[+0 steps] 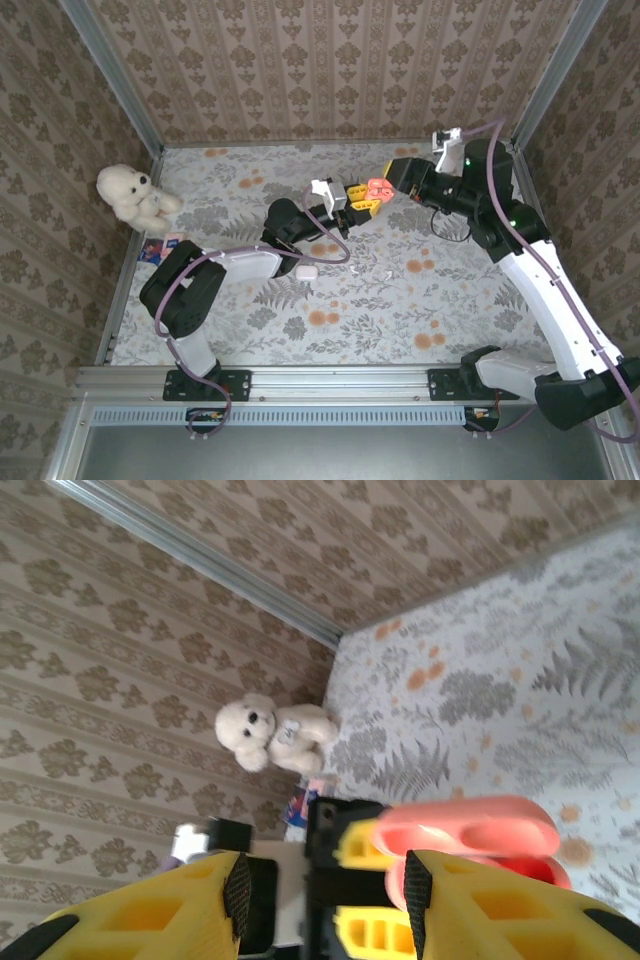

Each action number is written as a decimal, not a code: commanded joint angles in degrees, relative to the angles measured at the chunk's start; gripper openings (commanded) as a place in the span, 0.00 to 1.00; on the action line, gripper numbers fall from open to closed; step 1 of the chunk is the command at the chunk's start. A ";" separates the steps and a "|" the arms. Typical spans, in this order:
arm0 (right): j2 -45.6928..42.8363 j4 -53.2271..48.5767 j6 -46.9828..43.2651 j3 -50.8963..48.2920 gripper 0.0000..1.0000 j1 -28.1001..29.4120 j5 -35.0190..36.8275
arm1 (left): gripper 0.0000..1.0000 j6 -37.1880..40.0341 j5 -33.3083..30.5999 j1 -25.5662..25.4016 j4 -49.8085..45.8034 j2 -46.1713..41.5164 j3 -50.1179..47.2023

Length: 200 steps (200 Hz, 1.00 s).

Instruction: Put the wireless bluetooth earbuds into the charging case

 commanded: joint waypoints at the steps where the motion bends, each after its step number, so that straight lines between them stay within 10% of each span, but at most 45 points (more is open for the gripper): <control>1: 2.79 -2.33 -1.97 4.12 0.48 -0.79 -0.37 | 0.00 -0.98 1.03 -0.04 2.50 -1.59 -0.27; 94: 24.67 -15.97 -9.56 23.81 0.47 -0.97 -3.53 | 0.00 -1.65 1.52 0.09 2.42 -1.89 -0.65; 200: 15.18 -14.74 -8.73 12.25 0.44 1.48 -7.74 | 0.00 -3.13 -1.36 1.52 2.42 -0.94 -0.09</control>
